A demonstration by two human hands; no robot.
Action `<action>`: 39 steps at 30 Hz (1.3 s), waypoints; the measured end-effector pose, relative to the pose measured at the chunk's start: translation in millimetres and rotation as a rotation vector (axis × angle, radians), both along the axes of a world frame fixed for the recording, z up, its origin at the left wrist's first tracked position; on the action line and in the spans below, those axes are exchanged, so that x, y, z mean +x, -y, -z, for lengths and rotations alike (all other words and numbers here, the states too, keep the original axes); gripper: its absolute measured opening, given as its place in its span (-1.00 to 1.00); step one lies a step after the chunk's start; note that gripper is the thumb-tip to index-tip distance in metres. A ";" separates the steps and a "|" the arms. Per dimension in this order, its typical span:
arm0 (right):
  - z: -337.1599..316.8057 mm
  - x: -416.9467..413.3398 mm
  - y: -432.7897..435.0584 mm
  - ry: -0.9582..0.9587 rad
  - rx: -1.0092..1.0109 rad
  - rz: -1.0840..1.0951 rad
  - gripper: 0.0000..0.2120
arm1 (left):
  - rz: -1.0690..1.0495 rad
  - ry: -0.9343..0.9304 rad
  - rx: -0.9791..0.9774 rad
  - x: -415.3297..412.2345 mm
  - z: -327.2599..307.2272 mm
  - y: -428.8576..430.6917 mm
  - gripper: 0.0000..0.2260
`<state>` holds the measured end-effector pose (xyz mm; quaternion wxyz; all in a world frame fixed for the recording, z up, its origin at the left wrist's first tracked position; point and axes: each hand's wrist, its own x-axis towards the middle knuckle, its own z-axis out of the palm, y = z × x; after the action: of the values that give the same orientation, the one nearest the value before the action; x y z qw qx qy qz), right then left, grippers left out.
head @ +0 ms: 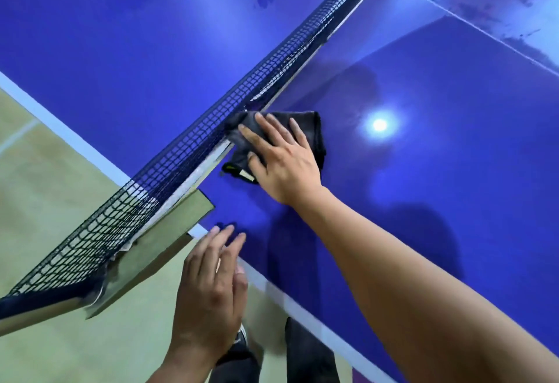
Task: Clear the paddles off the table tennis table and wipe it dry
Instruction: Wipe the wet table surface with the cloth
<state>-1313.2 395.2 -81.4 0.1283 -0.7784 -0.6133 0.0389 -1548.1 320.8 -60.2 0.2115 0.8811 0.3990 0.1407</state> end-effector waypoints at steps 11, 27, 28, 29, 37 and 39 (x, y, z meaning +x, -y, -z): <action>0.3 185.6 -90.6 -0.085 -0.057 0.251 -0.47 | 0.089 -0.066 0.039 174.9 3.9 -48.1 -0.57; -3.7 385.1 -169.3 -0.133 -0.087 0.502 -0.42 | 0.234 -0.083 0.176 399.4 18.6 -118.1 -0.55; -3.8 387.2 -167.6 -0.132 -0.095 0.488 -0.41 | 0.237 -0.094 0.173 401.2 20.7 -118.5 -0.54; -4.2 389.9 -165.3 -0.127 -0.105 0.475 -0.41 | 0.236 -0.108 0.168 400.6 22.1 -119.3 -0.53; -5.4 456.2 -69.4 -0.108 -0.132 0.669 -0.37 | 0.210 -0.157 0.128 407.3 16.8 -119.4 -0.48; -4.2 467.8 -28.8 -0.109 -0.150 0.754 -0.36 | 0.217 -0.178 0.128 403.9 16.7 -119.9 -0.48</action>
<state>-845.4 424.0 -77.2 0.1086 -0.9533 -0.2717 0.0751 -1144.3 440.7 -76.9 0.1325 0.9396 0.3091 0.0635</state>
